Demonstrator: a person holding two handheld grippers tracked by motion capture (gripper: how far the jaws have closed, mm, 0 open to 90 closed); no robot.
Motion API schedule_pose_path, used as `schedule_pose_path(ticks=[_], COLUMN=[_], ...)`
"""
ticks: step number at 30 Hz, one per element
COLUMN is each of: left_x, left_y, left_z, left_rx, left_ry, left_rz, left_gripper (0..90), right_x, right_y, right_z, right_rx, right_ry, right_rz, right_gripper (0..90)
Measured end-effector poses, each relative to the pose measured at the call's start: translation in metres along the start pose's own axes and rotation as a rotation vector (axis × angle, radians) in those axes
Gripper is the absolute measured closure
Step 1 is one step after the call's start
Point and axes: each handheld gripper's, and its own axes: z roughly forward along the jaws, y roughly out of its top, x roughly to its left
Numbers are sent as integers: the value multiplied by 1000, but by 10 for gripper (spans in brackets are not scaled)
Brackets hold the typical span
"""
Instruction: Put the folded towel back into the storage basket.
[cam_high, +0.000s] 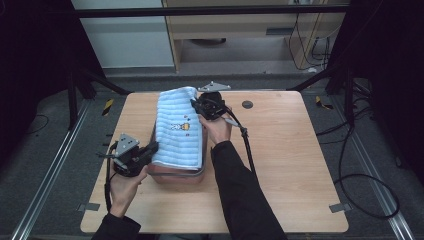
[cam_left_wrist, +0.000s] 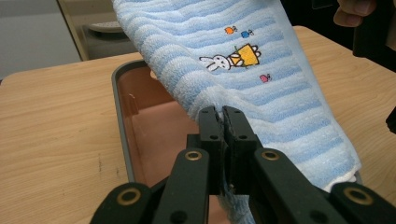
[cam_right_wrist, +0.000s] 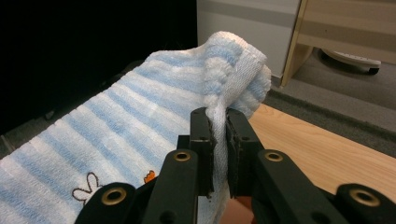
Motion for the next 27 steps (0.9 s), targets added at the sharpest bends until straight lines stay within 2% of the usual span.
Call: schedule_pose_path(ticks=[6,14,27], left_x=[3,0,3], left_y=[-8,-16,-29], left_z=[11,21,30], left_rx=[31,77,129], left_ry=[23,22,23], left_rz=[16,32,22], left_gripper=[868,868,867], right_x=[1,2,1], right_y=[-6,-20,-38], right_z=[11,21,30], right_rx=[28,61,102], right_ry=[-7,-14,-18], right_rz=[0,-7,-9], right_gripper=[829,828,824])
